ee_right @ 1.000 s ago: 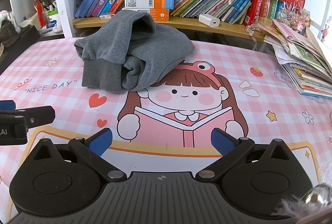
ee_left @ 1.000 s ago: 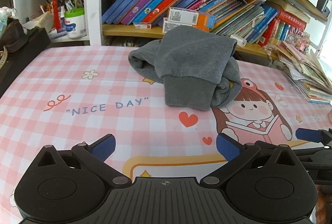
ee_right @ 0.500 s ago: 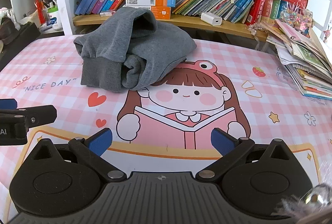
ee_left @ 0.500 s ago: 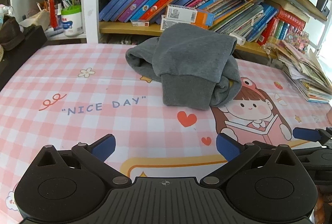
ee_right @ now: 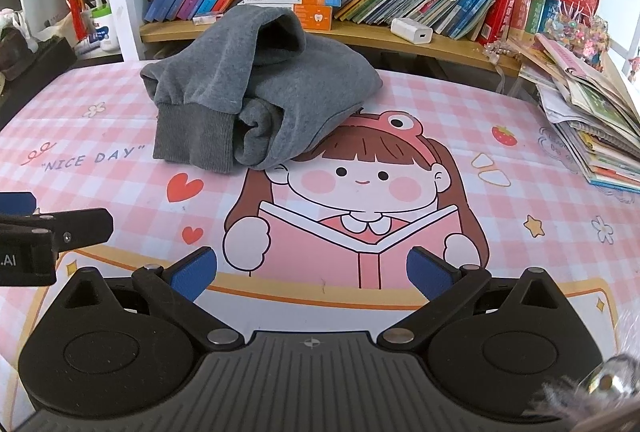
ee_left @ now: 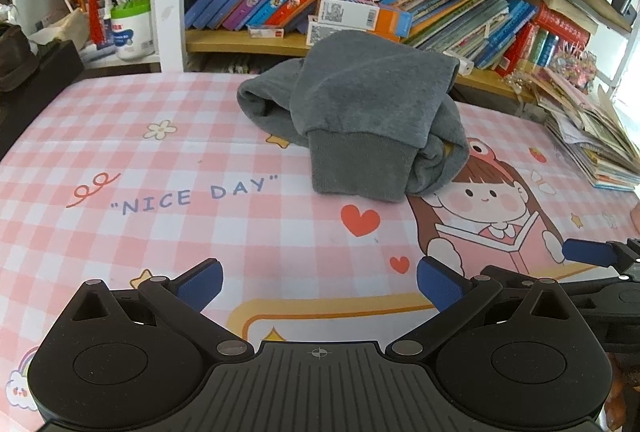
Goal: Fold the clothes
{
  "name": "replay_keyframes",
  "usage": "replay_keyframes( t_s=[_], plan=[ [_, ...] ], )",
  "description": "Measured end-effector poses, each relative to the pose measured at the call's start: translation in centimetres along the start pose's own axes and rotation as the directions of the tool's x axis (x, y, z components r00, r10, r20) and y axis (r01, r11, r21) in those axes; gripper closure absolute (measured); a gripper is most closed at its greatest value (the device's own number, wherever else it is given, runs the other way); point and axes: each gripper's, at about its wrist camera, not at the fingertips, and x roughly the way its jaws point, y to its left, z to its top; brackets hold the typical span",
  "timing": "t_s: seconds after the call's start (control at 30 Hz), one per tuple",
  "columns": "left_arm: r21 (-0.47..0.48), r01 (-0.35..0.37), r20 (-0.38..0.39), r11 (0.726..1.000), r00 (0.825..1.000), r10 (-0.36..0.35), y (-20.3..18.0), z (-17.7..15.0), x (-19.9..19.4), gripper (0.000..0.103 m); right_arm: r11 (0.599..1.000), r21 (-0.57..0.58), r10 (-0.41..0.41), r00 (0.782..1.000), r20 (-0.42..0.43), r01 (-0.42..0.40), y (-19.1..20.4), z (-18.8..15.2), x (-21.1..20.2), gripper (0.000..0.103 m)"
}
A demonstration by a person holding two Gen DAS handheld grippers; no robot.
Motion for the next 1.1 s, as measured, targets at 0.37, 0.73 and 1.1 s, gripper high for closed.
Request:
replay_keyframes(
  t_s=[0.37,0.73,1.1],
  plan=[
    [-0.025,0.011,-0.010,1.000,1.000,-0.011,0.6,0.1,0.6,0.000,1.000,-0.011,0.000,1.000,-0.010,0.000,0.1,0.2,0.7,0.001],
    [-0.132,-0.006,-0.023,0.991,1.000,0.003,2.4,0.7,1.5,0.000,0.999,-0.049,0.010,0.997,0.072,-0.006,-0.2,3.8,1.4,0.001],
    [-0.208,0.009,-0.033,0.978,0.999,-0.016,4.1,0.9,2.5,0.000,0.981,-0.177,0.112,0.981,0.156,-0.083,2.8,12.6,4.2,0.001]
  ],
)
